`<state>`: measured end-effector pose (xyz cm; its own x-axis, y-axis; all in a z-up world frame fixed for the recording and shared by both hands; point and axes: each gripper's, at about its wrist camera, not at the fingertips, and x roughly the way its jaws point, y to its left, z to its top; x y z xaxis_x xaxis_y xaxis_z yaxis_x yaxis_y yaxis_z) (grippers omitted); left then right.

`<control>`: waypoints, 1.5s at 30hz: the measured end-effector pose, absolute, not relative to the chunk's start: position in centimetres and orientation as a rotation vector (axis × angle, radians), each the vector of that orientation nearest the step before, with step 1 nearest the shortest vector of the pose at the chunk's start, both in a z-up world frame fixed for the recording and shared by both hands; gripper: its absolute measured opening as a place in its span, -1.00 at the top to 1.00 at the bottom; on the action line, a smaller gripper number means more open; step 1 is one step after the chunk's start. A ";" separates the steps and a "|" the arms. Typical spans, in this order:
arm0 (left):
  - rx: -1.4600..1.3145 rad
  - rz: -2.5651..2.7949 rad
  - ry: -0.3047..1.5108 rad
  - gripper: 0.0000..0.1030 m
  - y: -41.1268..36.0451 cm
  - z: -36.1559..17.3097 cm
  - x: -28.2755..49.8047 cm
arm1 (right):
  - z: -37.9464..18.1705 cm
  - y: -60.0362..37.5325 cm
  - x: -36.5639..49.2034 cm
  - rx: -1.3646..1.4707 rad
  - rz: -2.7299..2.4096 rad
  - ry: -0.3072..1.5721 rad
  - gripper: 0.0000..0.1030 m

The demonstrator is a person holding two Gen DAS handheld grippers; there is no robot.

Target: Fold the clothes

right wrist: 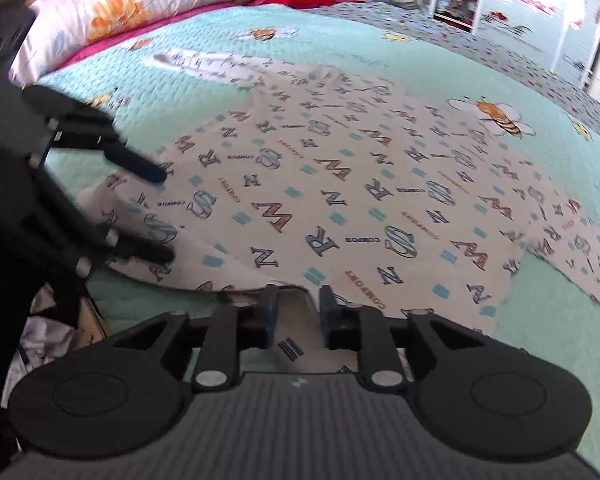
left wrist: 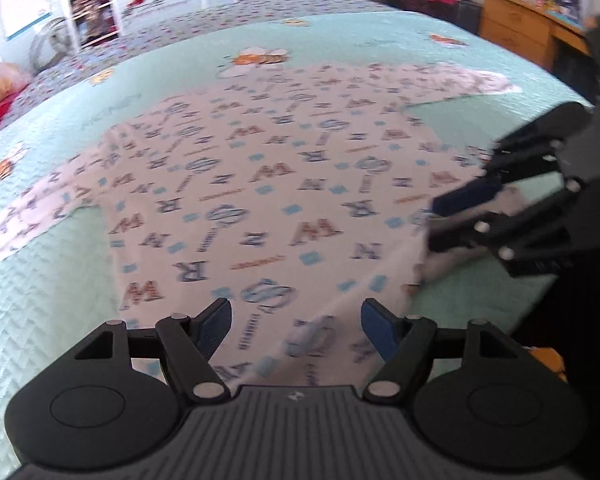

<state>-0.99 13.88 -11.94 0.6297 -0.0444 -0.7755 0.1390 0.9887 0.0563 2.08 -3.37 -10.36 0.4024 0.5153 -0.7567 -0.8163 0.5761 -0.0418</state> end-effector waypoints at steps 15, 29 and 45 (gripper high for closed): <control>0.153 -0.256 0.892 -0.46 10.0 -12.2 -2.1 | -10.1 -5.2 2.7 -0.330 0.823 0.793 0.38; 0.000 -0.145 0.915 -0.46 13.1 -12.6 -0.1 | -11.1 -4.8 1.9 -0.406 0.832 0.835 0.24; 0.047 -0.242 0.894 -0.46 10.7 -11.9 -0.7 | -9.8 -4.7 1.2 -0.422 0.822 0.744 0.15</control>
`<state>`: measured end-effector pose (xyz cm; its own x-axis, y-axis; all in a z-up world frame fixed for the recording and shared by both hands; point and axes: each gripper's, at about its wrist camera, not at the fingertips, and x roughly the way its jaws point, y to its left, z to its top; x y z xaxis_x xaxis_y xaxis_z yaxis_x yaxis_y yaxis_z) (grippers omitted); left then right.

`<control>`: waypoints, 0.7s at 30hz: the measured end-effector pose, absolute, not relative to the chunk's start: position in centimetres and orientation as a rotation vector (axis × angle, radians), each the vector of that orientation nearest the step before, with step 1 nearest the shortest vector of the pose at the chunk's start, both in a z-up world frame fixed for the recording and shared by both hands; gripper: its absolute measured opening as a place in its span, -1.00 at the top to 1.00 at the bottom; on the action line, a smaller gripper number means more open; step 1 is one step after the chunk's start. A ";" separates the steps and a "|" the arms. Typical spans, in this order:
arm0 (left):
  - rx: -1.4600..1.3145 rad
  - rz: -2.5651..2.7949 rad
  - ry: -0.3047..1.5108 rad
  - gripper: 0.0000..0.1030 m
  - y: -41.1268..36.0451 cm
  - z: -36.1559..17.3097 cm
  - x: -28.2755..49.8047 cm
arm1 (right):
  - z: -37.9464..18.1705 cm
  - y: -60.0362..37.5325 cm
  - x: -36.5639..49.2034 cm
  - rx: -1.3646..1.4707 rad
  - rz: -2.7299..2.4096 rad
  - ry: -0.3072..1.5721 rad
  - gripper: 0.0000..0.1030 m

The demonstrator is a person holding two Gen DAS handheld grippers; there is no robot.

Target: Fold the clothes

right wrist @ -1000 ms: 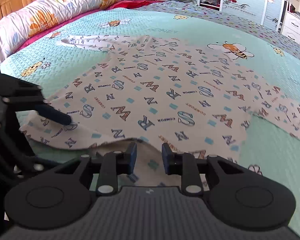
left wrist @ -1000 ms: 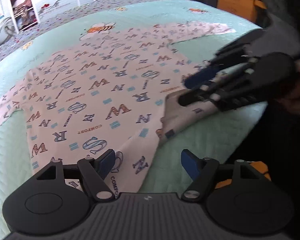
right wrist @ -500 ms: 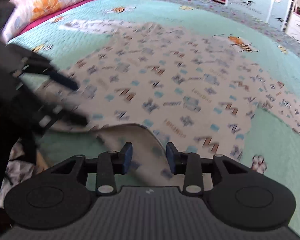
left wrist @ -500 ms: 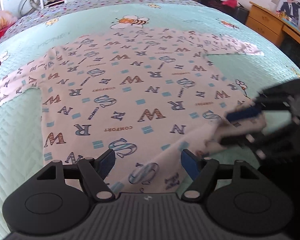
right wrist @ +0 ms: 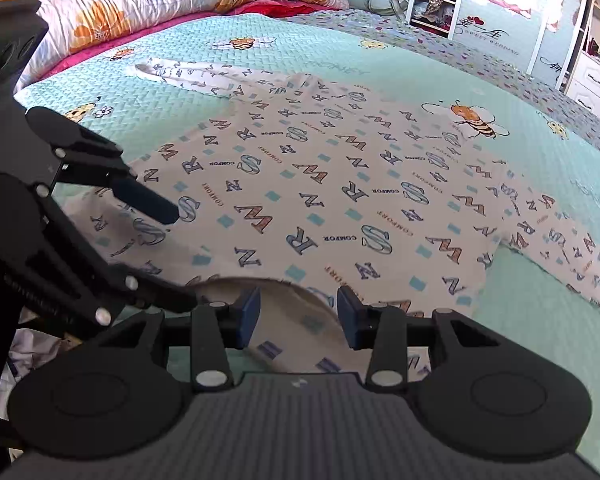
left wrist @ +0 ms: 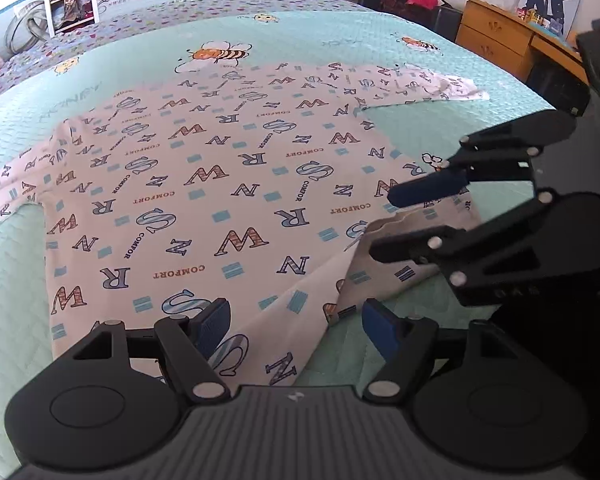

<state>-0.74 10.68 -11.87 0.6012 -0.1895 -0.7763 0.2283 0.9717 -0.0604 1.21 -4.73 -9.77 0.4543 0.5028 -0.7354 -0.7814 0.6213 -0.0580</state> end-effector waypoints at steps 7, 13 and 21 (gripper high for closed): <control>0.020 -0.253 0.915 -0.10 11.1 -12.4 0.3 | -10.0 -5.2 2.1 -0.429 0.787 0.734 0.16; -0.005 -0.289 0.955 0.74 11.3 -12.9 1.2 | -10.3 -5.6 1.2 -0.453 0.842 0.756 0.22; -0.059 -0.304 0.961 0.92 12.5 -11.7 1.9 | -10.0 -4.5 0.0 -0.490 0.906 0.728 0.22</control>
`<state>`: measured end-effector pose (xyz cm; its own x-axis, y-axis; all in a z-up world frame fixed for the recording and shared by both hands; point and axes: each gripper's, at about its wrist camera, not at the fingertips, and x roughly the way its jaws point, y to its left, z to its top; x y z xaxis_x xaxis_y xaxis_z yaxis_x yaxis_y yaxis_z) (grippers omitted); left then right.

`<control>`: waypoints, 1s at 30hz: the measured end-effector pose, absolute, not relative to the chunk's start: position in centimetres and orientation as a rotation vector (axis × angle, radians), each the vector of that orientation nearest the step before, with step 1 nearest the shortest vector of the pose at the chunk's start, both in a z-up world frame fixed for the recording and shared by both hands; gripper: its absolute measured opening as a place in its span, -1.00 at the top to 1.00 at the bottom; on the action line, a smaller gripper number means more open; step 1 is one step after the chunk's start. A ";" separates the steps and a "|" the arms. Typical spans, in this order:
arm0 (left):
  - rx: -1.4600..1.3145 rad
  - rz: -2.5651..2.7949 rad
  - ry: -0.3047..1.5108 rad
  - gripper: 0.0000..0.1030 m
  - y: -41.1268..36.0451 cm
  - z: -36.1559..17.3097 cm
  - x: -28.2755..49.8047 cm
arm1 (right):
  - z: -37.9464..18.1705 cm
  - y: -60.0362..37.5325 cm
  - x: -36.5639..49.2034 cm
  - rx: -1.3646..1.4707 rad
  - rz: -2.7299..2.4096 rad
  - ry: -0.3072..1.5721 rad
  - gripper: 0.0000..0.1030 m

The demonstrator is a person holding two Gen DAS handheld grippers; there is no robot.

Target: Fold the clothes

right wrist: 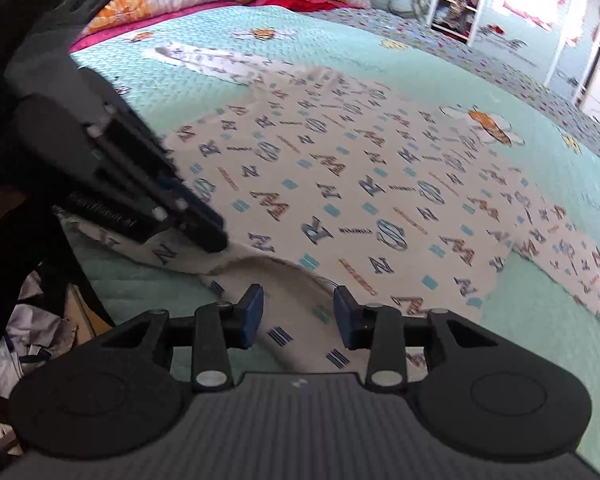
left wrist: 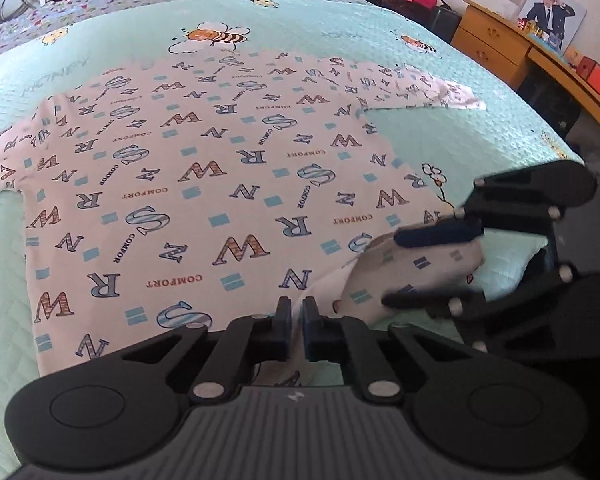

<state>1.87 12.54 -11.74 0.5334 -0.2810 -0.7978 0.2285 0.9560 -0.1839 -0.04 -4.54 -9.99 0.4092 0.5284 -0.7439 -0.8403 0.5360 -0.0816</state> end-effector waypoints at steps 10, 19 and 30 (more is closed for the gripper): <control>-0.040 -0.382 0.965 0.90 11.6 -11.1 1.9 | -10.2 -3.2 0.0 -0.580 0.941 0.704 0.22; -0.015 -0.384 0.964 0.39 10.8 -11.3 2.5 | -11.4 -3.2 1.4 -0.598 0.928 0.762 0.48; -0.004 -0.386 0.995 0.36 10.4 -12.0 3.1 | -11.8 -4.1 2.5 -0.572 0.923 0.810 0.49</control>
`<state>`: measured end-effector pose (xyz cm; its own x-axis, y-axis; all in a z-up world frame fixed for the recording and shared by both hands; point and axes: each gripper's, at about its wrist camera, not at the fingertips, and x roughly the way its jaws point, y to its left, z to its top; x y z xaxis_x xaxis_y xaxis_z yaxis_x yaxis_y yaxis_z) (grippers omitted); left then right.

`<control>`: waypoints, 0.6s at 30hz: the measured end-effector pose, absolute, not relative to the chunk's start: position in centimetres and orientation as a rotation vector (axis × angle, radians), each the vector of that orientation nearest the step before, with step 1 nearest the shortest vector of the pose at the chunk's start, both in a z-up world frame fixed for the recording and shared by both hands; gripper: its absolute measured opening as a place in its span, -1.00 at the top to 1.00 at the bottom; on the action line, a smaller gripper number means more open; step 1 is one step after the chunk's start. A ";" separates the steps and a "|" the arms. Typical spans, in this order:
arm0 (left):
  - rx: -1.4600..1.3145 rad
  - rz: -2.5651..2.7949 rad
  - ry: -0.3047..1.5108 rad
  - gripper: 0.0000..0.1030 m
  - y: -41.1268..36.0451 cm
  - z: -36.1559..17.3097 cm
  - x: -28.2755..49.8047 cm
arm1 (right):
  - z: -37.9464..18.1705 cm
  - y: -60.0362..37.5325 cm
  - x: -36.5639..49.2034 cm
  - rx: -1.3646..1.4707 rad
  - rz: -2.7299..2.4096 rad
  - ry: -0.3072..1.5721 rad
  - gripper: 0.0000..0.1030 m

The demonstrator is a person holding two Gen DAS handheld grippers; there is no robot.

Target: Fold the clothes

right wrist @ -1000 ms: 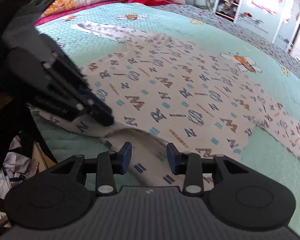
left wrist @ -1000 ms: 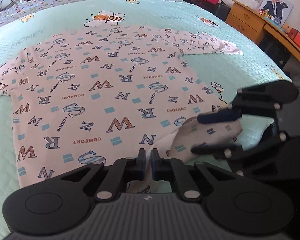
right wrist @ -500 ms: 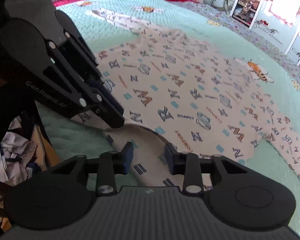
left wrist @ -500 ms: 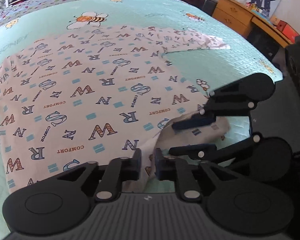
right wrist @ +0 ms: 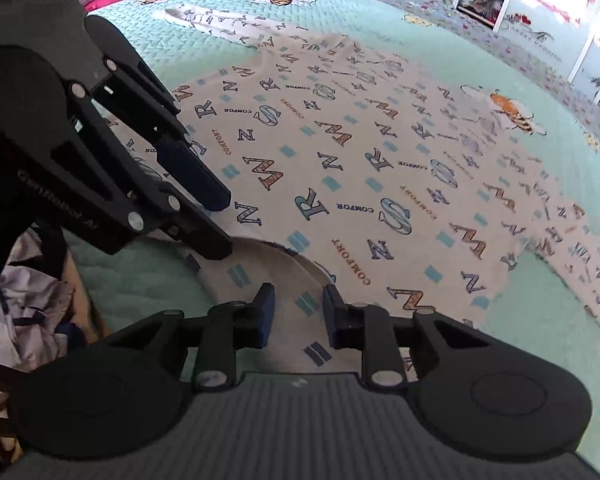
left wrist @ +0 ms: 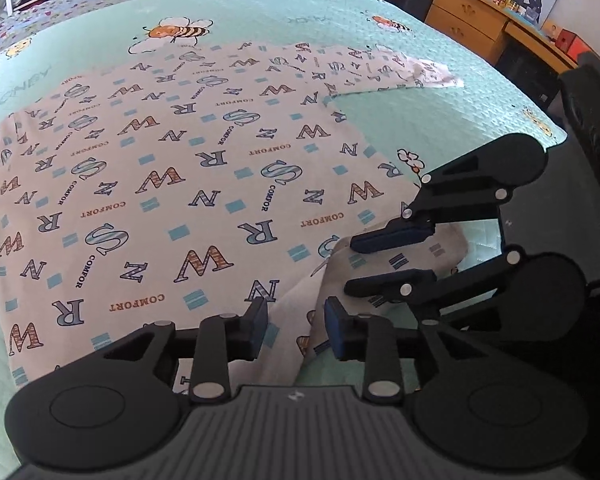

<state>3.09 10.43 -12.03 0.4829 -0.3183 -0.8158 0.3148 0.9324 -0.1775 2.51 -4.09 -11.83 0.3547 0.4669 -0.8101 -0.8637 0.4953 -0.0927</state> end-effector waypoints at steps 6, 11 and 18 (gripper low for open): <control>-0.017 -0.365 1.000 0.45 10.8 -12.4 3.5 | -11.7 -4.2 1.5 -0.575 0.963 0.822 1.00; -0.031 -0.358 1.001 0.47 11.2 -12.5 3.6 | -11.1 -5.0 0.3 -0.533 0.999 0.848 1.00; -0.057 -0.354 1.004 0.47 11.6 -12.7 3.6 | -9.6 -6.0 0.3 -0.486 0.924 0.774 0.96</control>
